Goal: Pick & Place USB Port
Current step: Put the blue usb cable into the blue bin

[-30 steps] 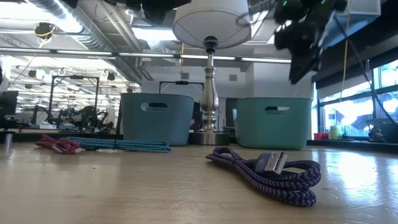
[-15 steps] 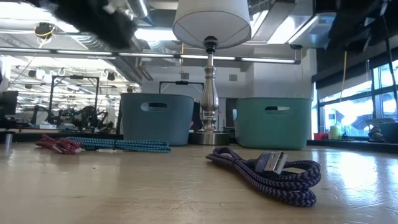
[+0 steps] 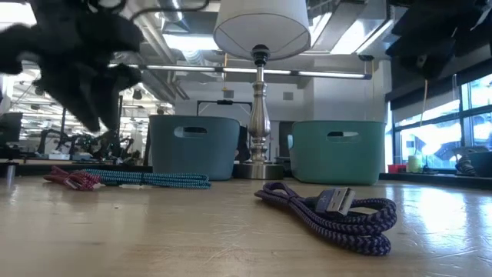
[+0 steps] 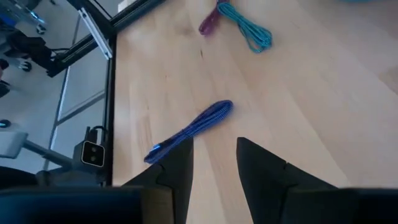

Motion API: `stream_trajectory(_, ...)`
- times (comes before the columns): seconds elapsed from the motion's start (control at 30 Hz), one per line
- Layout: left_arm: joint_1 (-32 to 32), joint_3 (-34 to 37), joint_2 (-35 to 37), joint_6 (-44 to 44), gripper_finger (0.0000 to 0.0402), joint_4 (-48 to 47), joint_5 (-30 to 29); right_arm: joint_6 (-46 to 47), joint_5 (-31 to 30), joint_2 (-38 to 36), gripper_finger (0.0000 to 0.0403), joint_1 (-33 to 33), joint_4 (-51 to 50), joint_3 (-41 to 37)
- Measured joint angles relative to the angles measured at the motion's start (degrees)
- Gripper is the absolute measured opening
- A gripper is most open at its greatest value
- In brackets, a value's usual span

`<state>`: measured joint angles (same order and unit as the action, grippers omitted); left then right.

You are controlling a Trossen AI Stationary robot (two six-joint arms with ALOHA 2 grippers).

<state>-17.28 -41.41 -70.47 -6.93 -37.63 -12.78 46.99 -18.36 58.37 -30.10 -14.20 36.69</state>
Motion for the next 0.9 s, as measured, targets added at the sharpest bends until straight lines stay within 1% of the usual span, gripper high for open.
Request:
stream_trajectory(0.13, 0.1, 0.0, -6.2, 0.0, 0.0143, 2.0, -1.7, -3.9, -4.1, 1.7, 0.0122, -2.8, 1.9, 2.4)
stream_trajectory(0.27, 0.8, 0.0, -11.9, -0.3, 0.0143, 4.0, -6.1, -8.8, -7.9, 2.8, 0.0112, -5.7, 5.1, 4.3)
stream_trajectory(0.3, 1.1, 0.0, -13.1, -0.7, 0.0143, 5.0, -6.4, -9.8, -8.5, 2.9, 0.0109, -6.3, 6.1, 4.6)
stream_trajectory(0.37, 1.8, 0.0, -14.9, -0.7, 0.0143, 6.7, -6.0, -10.4, -9.2, 2.9, 0.0103, -7.1, 6.8, 4.9)
stream_trajectory(0.53, 3.5, 0.0, -17.6, 2.3, 0.0143, 13.4, -1.8, -10.0, -10.2, 3.0, 0.0096, -7.7, 6.6, 4.9)
stream_trajectory(0.6, 4.0, 0.0, -18.1, 3.0, 0.0143, 14.4, -0.7, -10.0, -10.6, 3.0, 0.0095, -7.6, 6.7, 4.9)
stream_trajectory(0.7, 4.8, 0.0, -18.5, 2.2, 0.0139, 14.6, -0.5, -10.2, -10.7, 3.0, 0.0095, -7.7, 6.7, 4.9)
stream_trajectory(0.77, 5.1, 0.0, -18.6, 1.9, 0.0121, 14.5, 0.0, -10.2, -10.6, 3.0, 0.0095, -7.7, 6.7, 4.9)
stream_trajectory(0.8, 5.1, 0.0, -18.6, 1.8, 0.0104, 14.6, 0.0, -10.2, -10.7, 3.0, 0.0095, -7.7, 6.7, 4.9)
stream_trajectory(0.9, 5.1, 0.0, -18.6, 1.7, 0.0035, 15.3, 0.4, -11.0, -10.6, 3.0, 0.0095, -7.7, 6.7, 4.9)
